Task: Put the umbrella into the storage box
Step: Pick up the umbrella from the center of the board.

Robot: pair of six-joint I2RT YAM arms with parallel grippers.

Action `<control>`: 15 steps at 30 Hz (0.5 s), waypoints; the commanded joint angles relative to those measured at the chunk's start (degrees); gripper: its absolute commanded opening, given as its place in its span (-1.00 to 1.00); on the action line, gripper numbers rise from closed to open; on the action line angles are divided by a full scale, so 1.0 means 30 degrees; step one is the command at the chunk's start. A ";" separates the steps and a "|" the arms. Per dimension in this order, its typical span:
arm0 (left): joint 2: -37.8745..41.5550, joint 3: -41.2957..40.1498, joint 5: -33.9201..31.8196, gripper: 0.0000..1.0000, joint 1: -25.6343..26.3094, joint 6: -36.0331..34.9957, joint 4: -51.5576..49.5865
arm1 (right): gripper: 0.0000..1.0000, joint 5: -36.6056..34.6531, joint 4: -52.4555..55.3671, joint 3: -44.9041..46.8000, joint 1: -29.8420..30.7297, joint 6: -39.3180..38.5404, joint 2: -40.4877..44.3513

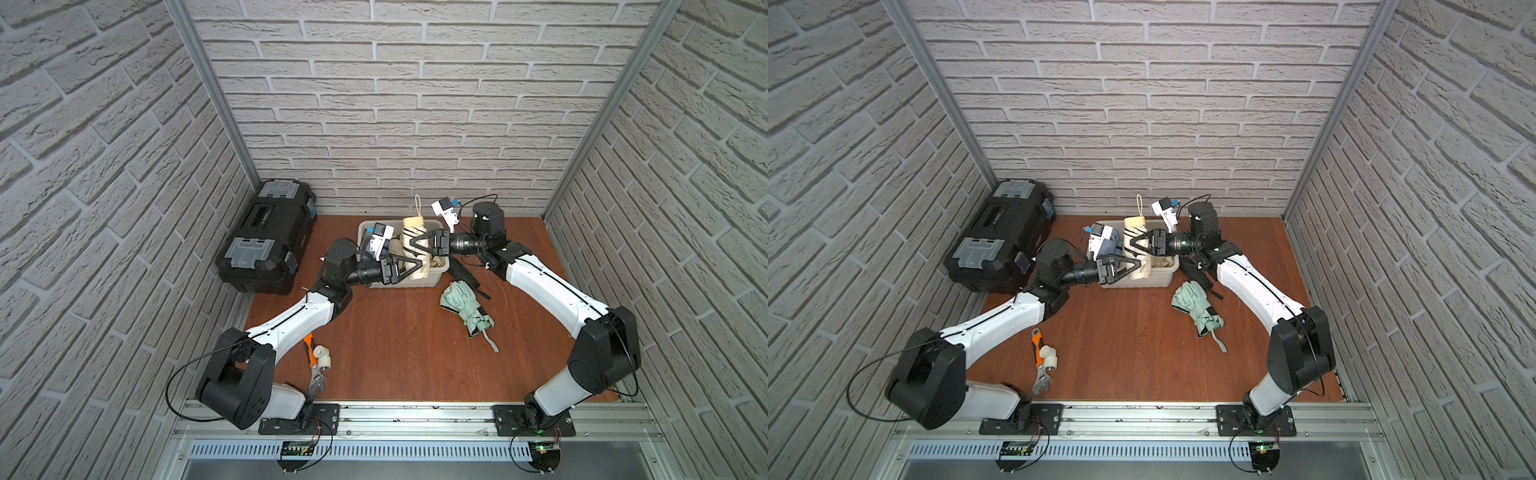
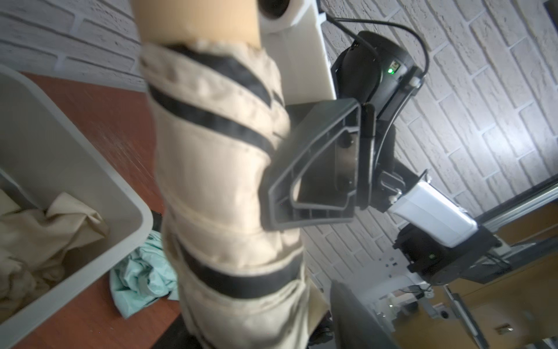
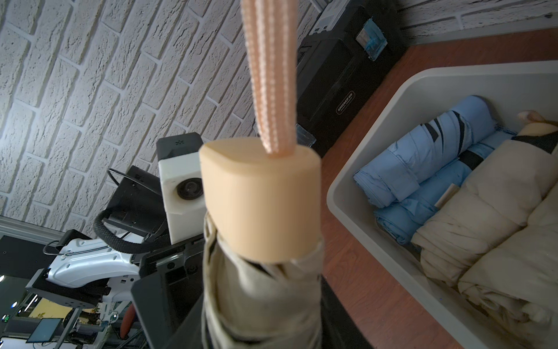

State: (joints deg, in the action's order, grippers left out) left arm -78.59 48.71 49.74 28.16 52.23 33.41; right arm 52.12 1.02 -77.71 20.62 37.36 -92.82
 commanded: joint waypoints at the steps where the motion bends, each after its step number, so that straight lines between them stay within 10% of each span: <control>1: 0.1412 0.0257 -0.1519 0.66 0.0047 -0.1842 -0.1436 | -0.27 0.0267 -0.1754 -0.1124 0.0068 0.0552 -0.0255; 5: 0.2758 0.0130 -0.3410 0.97 0.0017 -0.3285 -0.3702 | -0.32 -0.0879 -0.0936 -0.1912 0.0069 0.0431 -0.1074; 15: 0.4184 0.2111 -1.4997 0.96 0.0215 -0.5022 -1.1615 | -0.35 -0.5319 0.3134 -0.5077 0.0741 -0.0515 -0.3760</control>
State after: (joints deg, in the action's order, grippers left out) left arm -65.98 52.40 16.99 28.58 38.96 5.13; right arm 40.29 9.19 -89.71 21.89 36.95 -103.09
